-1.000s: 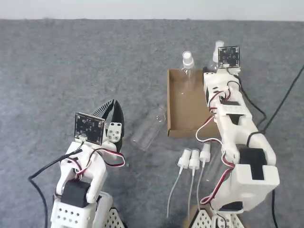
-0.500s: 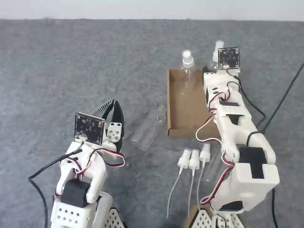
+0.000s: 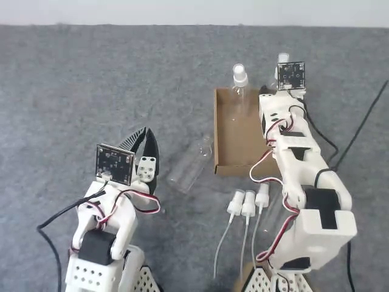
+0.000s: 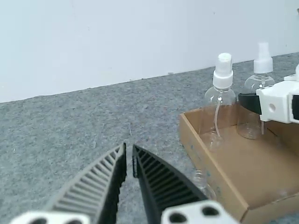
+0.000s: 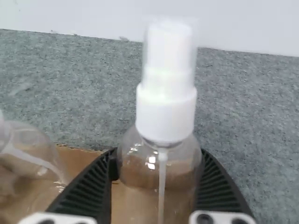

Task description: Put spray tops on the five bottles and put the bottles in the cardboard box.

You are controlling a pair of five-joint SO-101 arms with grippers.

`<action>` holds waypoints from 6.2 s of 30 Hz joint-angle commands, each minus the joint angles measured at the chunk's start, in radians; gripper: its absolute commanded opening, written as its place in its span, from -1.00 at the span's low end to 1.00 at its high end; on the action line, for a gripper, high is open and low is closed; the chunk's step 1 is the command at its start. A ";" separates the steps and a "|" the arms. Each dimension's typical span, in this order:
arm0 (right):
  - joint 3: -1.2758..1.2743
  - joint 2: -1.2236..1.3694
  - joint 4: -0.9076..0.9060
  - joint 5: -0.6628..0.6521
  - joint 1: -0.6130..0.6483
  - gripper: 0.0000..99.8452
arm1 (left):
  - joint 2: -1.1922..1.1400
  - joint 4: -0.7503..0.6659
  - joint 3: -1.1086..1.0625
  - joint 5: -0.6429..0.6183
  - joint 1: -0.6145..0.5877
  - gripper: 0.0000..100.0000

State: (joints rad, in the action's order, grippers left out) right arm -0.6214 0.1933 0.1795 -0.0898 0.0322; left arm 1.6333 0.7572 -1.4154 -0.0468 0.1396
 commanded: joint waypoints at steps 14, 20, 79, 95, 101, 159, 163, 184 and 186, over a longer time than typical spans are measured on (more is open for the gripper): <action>0.003 -0.021 0.016 -0.003 0.005 -0.71 | 0.021 -0.032 0.008 -0.006 -0.005 -0.98; 0.003 -0.021 0.016 -0.003 0.005 -0.71 | 0.021 -0.032 0.008 -0.006 -0.005 -0.98; -0.157 -1.015 -0.858 -0.003 -0.004 -0.67 | 0.021 -0.058 0.010 0.000 -0.107 -0.98; -0.476 -1.432 -1.179 -0.176 0.021 -0.97 | 0.021 0.164 0.002 0.091 -0.296 -0.97; -0.477 -1.460 -1.311 -0.232 0.088 -0.97 | 0.012 0.224 0.002 0.180 -0.296 -0.96; 0.058 -0.920 -1.469 -0.649 -0.697 -0.76 | -1.227 0.365 0.552 0.463 -0.416 -0.86; 0.120 -0.776 -1.426 -0.661 -0.771 -0.76 | -1.043 0.528 0.607 0.419 -0.276 -0.86; 0.265 -0.453 -1.211 -0.707 -0.992 -0.76 | -1.585 0.707 1.572 0.163 0.539 -0.87; 0.276 -0.446 -1.211 -0.706 -0.995 -0.76 | -1.685 0.689 1.675 0.161 0.591 -0.87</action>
State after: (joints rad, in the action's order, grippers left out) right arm -0.4204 -0.2424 -1.0541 -0.7802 -0.9513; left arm 0.0928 1.4968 0.0207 0.1266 0.6306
